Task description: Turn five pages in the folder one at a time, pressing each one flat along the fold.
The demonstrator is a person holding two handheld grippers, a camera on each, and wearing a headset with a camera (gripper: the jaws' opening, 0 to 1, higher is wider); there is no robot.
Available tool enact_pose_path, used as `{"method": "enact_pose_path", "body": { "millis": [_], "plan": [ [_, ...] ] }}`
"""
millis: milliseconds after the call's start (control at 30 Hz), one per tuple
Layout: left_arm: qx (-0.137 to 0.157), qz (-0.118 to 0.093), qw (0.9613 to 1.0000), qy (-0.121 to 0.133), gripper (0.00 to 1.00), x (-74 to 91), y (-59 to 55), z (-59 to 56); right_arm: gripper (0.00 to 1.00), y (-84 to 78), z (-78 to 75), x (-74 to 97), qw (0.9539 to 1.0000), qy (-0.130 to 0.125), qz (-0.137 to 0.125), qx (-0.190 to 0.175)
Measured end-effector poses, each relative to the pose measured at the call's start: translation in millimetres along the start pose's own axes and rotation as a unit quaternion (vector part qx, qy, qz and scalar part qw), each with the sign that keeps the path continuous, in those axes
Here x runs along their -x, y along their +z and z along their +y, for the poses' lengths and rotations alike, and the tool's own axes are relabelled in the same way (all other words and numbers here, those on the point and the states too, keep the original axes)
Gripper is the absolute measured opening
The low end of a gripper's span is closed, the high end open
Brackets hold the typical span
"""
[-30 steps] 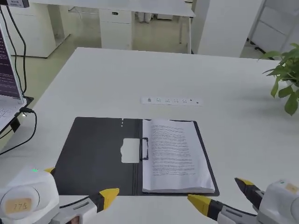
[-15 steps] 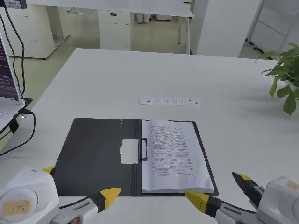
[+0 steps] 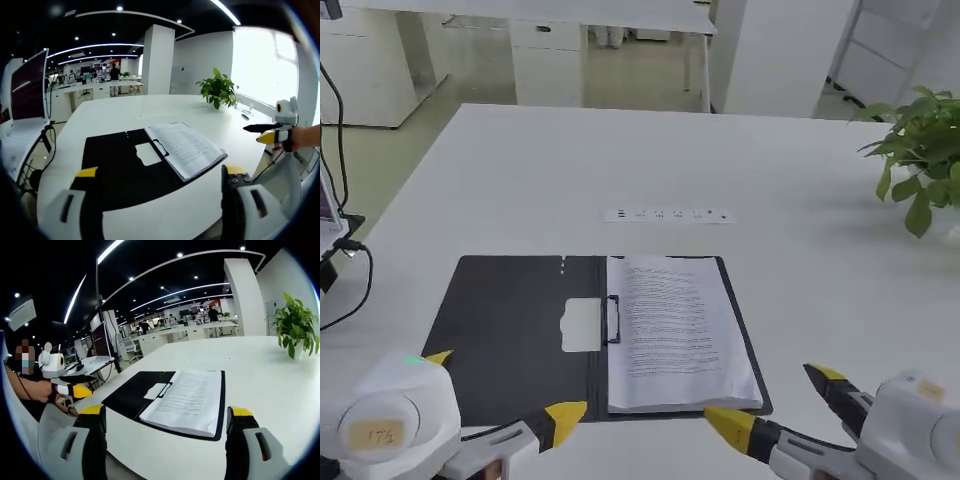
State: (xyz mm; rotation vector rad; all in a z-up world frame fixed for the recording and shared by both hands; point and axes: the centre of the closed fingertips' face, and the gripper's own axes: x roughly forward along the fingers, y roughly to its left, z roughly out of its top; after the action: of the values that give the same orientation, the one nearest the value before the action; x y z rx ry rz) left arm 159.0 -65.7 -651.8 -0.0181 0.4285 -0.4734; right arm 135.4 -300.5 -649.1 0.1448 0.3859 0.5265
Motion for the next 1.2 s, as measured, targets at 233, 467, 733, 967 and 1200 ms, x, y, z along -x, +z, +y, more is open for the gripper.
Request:
{"method": "enact_pose_path", "body": {
  "millis": [233, 467, 733, 967, 1200],
  "plan": [
    [-0.007, 0.010, 0.9998, -0.018, 1.00, -16.0, -2.7, -13.5, 1.00, -0.1, -1.0, 1.3, 1.0000, -0.002, -0.001, -0.003],
    [-0.012, 0.019, 0.9993, -0.030, 1.00, -28.4, -5.6, -21.1, 1.00, -0.3, -0.8, 0.7, 1.0000, -0.004, -0.003, -0.007],
    [-0.023, 0.029, 0.9979, -0.052, 0.99, -50.7, -6.3, -35.9, 1.00, 2.0, 1.2, 2.0, 0.9999, -0.002, -0.008, -0.011],
    [-0.035, 0.030, 0.9958, -0.078, 0.99, -75.0, -5.0, -58.9, 1.00, 0.5, 0.7, 3.5, 0.9998, -0.003, -0.010, -0.017],
    [-0.048, 0.041, 0.9922, -0.107, 0.90, -100.6, -8.6, -84.1, 1.00, 0.1, -1.2, 7.1, 0.9996, -0.009, -0.013, -0.024]
  ]
}}
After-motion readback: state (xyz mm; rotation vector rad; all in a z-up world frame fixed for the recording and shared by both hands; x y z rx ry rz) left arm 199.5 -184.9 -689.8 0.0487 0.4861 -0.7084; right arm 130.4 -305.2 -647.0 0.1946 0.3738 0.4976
